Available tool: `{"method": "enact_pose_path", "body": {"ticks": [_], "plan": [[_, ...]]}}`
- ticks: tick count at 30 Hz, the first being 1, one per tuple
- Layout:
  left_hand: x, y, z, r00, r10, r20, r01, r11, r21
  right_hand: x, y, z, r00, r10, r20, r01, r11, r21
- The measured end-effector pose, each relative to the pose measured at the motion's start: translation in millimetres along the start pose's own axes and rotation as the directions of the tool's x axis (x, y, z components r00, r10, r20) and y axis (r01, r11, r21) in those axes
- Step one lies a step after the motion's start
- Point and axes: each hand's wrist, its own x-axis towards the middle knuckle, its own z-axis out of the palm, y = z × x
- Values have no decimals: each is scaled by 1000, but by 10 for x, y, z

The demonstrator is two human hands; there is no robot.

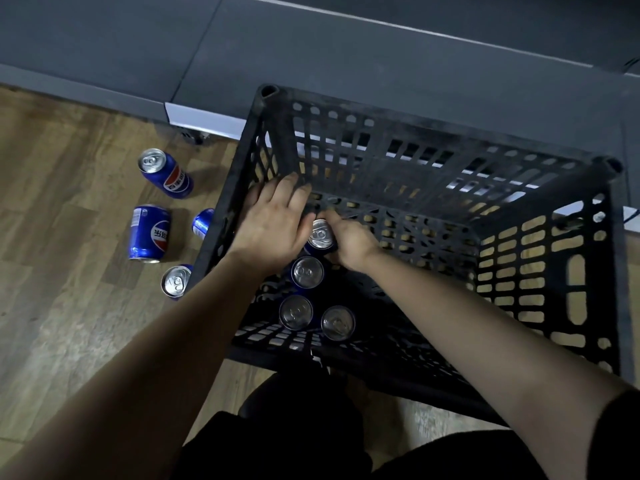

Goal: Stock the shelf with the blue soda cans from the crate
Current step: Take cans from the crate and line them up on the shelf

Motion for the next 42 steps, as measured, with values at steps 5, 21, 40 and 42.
{"method": "enact_pose_path", "body": {"ticks": [5,21,40,42], "plan": [[-3,11,-8,1000,0,5,0,1000,5,-60,83,-55,998,55,-40,-48,986,157],[158,373,-1166,998,3,65,-8,997,75,-771,-355,-1593,983,122,-140,-29,844,536],[896,1202,-5923,962,134,-236,-122,991,63,-2619,-2926,-5776,956,46,-291,169,724,669],[958,1266,-6303,947,166,-274,-150,986,78,-2776,-3133,-6116,948,30,-316,195,728,657]]}}
